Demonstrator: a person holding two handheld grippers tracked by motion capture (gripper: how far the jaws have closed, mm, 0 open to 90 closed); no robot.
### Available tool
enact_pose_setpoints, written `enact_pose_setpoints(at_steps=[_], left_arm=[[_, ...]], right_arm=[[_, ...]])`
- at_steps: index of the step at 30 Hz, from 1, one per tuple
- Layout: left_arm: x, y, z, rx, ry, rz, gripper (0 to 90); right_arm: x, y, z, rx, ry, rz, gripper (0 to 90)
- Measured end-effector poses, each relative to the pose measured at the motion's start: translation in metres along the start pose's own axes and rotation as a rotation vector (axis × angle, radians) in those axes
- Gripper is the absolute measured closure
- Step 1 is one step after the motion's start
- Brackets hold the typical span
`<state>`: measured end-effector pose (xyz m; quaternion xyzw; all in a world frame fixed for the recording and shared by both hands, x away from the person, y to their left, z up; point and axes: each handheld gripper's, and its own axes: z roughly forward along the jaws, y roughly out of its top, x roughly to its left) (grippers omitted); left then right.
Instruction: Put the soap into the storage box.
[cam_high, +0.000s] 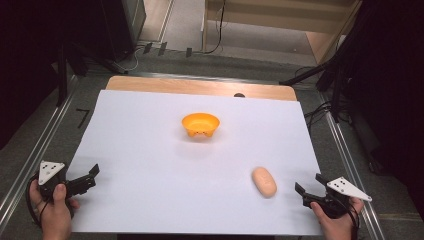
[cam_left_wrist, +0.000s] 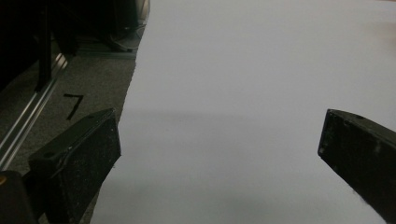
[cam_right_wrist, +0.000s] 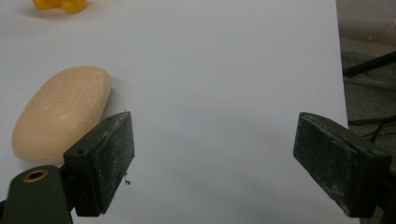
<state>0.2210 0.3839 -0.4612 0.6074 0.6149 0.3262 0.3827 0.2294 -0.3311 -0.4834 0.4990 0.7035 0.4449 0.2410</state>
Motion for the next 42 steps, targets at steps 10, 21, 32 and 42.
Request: enact_pose_setpoints(at_steps=[10,21,32,42], left_arm=[[0.003,-0.001,-0.003,-0.026,-0.006,-0.026,0.0],[0.004,-0.001,-0.003,-0.023,-0.017,-0.03,0.0],[0.003,-0.001,-0.003,-0.026,-0.015,-0.026,0.0],[0.003,-0.002,-0.003,-0.029,-0.017,-0.025,0.0]], right_arm=[[0.004,0.009,0.016,0.179,0.068,0.087,14.7],[0.016,0.039,0.014,0.277,0.06,0.029,16.2],[0.042,0.059,0.035,0.374,0.075,-0.042,17.1],[0.074,0.067,0.055,0.44,0.128,-0.08,15.1]])
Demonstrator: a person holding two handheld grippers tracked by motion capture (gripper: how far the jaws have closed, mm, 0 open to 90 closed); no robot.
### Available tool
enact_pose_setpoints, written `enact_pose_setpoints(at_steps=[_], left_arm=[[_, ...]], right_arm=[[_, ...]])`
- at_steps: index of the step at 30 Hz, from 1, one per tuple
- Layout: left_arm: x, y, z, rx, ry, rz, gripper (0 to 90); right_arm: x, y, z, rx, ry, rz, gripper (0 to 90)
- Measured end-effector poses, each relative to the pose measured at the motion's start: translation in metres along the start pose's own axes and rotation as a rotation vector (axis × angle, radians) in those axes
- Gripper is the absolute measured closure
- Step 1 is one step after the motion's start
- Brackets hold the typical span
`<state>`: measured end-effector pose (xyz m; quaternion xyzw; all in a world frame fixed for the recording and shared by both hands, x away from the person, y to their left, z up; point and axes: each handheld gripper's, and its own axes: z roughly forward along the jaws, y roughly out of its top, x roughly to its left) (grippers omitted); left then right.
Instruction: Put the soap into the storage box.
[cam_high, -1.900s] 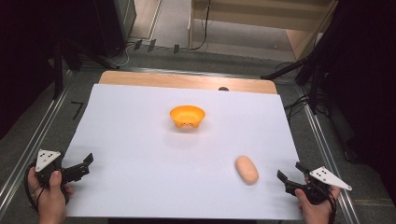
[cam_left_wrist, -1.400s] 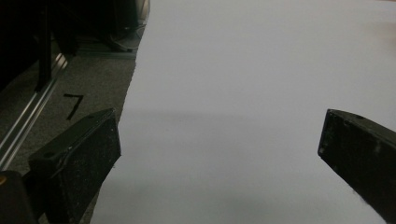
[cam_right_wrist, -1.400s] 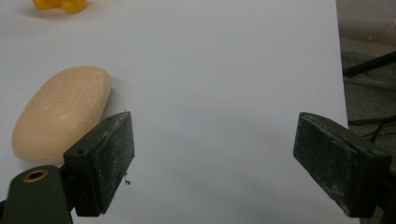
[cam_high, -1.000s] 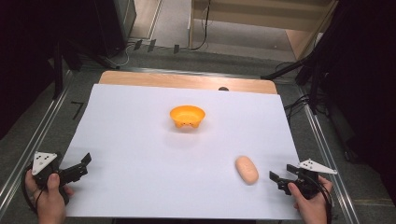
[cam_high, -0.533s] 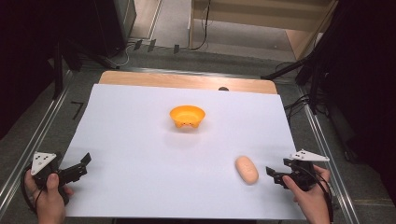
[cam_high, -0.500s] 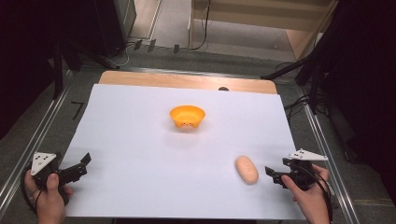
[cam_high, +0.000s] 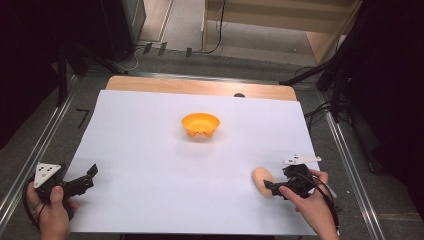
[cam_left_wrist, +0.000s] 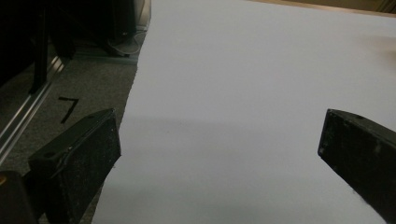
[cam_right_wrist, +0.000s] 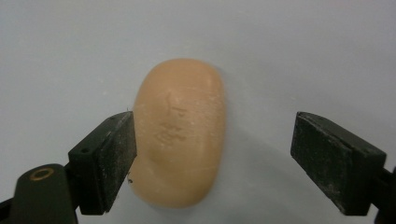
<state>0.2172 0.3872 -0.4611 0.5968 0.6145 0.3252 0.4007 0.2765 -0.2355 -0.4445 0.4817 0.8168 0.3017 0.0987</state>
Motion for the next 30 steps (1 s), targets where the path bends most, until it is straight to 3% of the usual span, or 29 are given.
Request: enact_pose_setpoints(at_steps=[6,13,15,18,22,30], left_arm=[[0.0,0.0,0.0,0.003,-0.003,0.002,0.0],[0.0,0.0,0.0,0.004,-0.005,0.005,0.0],[0.0,0.0,0.0,0.005,-0.005,0.006,0.0],[0.0,0.0,0.001,0.005,-0.007,0.006,0.0],[-0.001,0.0,0.001,0.01,-0.006,0.012,0.0],[-0.001,0.001,0.001,0.016,-0.013,0.012,0.0]], right_arm=[[0.017,0.004,0.014,0.053,-0.037,-0.023,20.4],[0.027,0.003,0.028,0.092,-0.062,-0.038,27.7],[0.028,0.001,0.031,0.099,-0.084,-0.047,26.5],[0.026,0.001,0.031,0.09,-0.089,-0.023,32.4],[0.027,0.001,0.031,0.089,-0.112,-0.009,32.7],[0.026,0.003,0.032,0.108,-0.104,-0.003,32.9]])
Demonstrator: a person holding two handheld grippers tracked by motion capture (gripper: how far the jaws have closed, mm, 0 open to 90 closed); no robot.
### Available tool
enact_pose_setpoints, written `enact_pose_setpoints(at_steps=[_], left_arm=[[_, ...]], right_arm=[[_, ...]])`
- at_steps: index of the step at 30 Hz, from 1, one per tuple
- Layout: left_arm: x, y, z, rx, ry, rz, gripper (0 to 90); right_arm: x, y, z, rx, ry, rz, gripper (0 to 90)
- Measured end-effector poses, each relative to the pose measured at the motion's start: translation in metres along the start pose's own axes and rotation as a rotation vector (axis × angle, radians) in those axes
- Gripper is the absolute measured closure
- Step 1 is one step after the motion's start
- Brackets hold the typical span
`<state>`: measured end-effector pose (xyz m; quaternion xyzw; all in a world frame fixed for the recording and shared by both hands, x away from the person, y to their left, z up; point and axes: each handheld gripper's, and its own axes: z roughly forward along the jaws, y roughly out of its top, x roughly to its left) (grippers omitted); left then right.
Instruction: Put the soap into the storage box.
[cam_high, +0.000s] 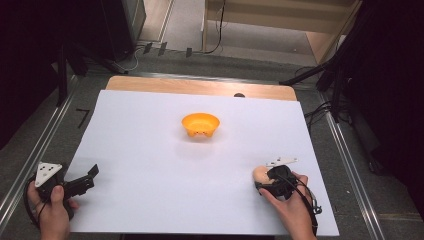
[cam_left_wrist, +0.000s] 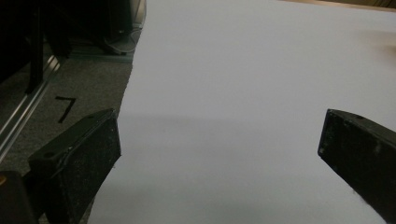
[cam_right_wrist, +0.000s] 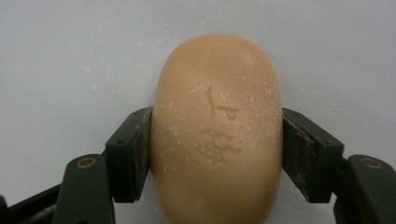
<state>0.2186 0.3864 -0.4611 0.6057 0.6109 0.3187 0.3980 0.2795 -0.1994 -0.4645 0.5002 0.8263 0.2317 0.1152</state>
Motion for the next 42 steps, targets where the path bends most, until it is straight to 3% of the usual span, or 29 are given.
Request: enact_pose_setpoints(at_steps=[6,10,16,24,42], left_arm=[[0.001,0.0,0.0,0.003,-0.005,-0.004,0.0],[0.001,0.0,0.0,-0.002,-0.01,-0.004,0.0],[0.001,0.0,0.0,0.006,-0.008,-0.001,0.0],[0.001,0.0,-0.001,-0.006,-0.006,-0.011,0.0],[0.002,0.0,0.0,-0.006,-0.012,-0.009,0.0]], right_arm=[[-0.002,0.002,-0.001,0.009,0.023,-0.023,33.3],[-0.005,0.004,-0.002,0.013,0.05,-0.088,33.3],[-0.007,0.011,-0.005,-0.033,0.074,-0.194,33.3],[-0.005,0.035,-0.008,-0.072,0.111,-0.335,33.3],[0.008,0.086,0.003,-0.088,0.134,-0.558,33.3]])
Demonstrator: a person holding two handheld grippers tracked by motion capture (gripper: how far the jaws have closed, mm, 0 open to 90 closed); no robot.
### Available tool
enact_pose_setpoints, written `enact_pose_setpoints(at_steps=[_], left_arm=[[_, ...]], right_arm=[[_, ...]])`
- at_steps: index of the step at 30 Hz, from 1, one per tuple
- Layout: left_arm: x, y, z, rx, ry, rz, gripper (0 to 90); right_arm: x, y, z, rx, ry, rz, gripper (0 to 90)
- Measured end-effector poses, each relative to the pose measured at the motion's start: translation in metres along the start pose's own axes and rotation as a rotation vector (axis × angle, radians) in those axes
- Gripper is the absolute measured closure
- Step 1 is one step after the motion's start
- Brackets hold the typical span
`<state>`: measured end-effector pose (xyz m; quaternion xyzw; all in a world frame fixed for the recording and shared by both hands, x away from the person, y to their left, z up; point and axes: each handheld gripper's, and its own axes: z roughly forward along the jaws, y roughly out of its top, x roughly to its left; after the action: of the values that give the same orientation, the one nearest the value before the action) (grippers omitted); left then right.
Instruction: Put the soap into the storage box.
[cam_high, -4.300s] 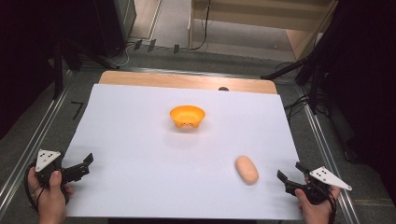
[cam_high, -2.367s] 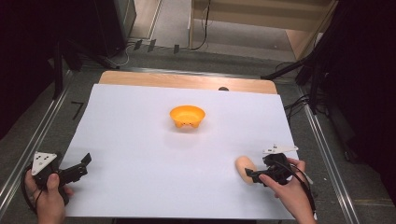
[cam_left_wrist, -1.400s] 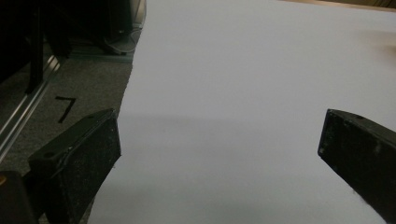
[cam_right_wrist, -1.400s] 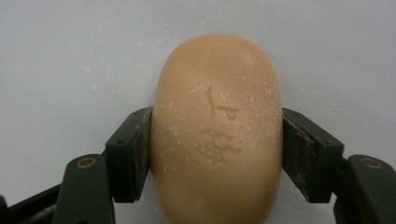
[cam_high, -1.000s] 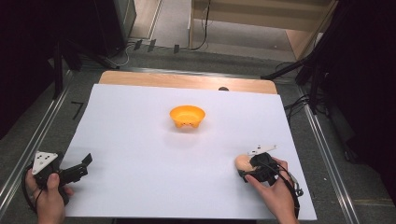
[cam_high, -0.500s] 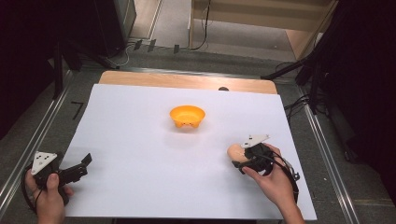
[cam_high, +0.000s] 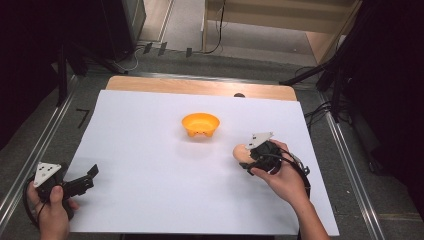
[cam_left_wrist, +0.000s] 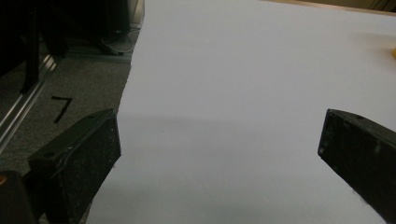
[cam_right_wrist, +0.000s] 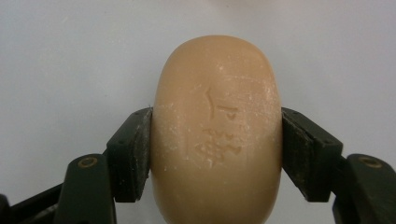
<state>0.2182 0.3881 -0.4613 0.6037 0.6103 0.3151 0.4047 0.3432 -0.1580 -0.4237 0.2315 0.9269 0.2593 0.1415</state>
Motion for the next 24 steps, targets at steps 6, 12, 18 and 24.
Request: enact_pose_setpoints(at_steps=[6,12,18,24], left_arm=[[0.0,0.0,0.0,0.0,-0.001,0.0,0.0],[0.0,0.0,0.0,0.002,0.001,0.002,0.0],[0.0,0.0,0.0,0.002,0.001,0.001,0.0],[0.0,0.0,0.0,0.0,0.003,-0.003,0.0]], right_arm=[[-0.006,0.01,0.005,-0.029,0.024,-0.034,33.3],[-0.012,0.019,0.009,-0.032,0.027,-0.071,33.3],[-0.018,0.033,0.011,-0.032,0.037,-0.111,33.3],[-0.02,0.049,0.015,-0.033,0.064,-0.171,33.3]])
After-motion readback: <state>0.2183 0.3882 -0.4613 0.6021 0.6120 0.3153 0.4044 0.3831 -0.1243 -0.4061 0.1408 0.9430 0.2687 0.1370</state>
